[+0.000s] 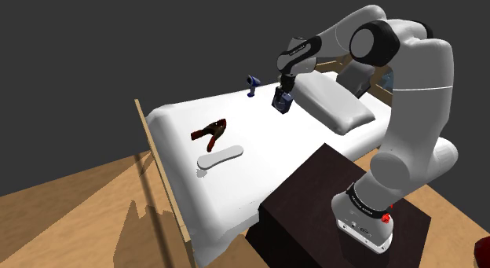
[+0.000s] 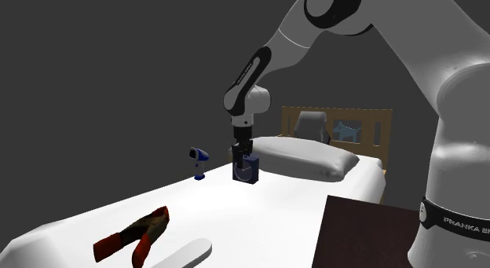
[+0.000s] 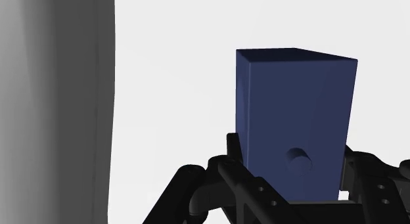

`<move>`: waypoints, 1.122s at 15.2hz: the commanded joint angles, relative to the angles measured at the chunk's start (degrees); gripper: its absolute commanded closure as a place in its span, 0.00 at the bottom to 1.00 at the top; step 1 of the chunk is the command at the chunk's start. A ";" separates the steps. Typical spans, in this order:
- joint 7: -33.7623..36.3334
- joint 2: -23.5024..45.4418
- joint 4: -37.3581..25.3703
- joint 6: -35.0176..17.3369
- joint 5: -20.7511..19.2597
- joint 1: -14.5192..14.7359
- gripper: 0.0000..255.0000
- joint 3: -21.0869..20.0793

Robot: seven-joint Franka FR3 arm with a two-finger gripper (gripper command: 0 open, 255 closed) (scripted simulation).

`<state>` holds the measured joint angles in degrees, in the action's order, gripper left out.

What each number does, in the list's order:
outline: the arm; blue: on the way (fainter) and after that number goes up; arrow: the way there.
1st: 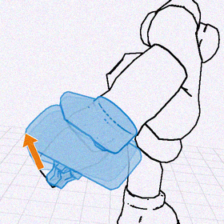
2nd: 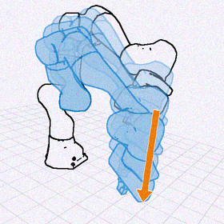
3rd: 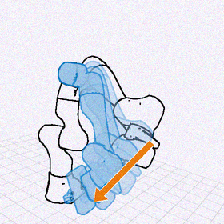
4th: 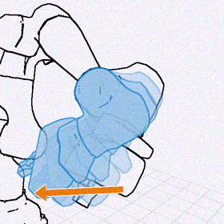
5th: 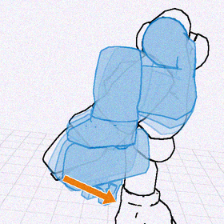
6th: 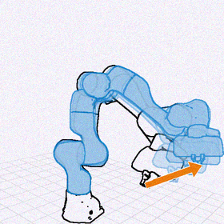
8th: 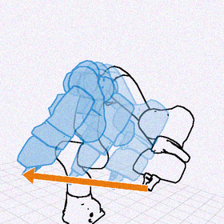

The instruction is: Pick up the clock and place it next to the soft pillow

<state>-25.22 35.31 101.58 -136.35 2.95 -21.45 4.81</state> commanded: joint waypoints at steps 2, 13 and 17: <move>-0.01 0.02 -0.01 -0.03 0.00 -0.01 1.00 0.00; 0.28 -4.77 -0.37 5.11 -0.46 0.29 0.00 0.34; 0.28 -4.77 -0.37 5.11 -0.47 0.29 0.00 0.33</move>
<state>-24.92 30.62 101.20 -131.33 2.49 -21.16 5.13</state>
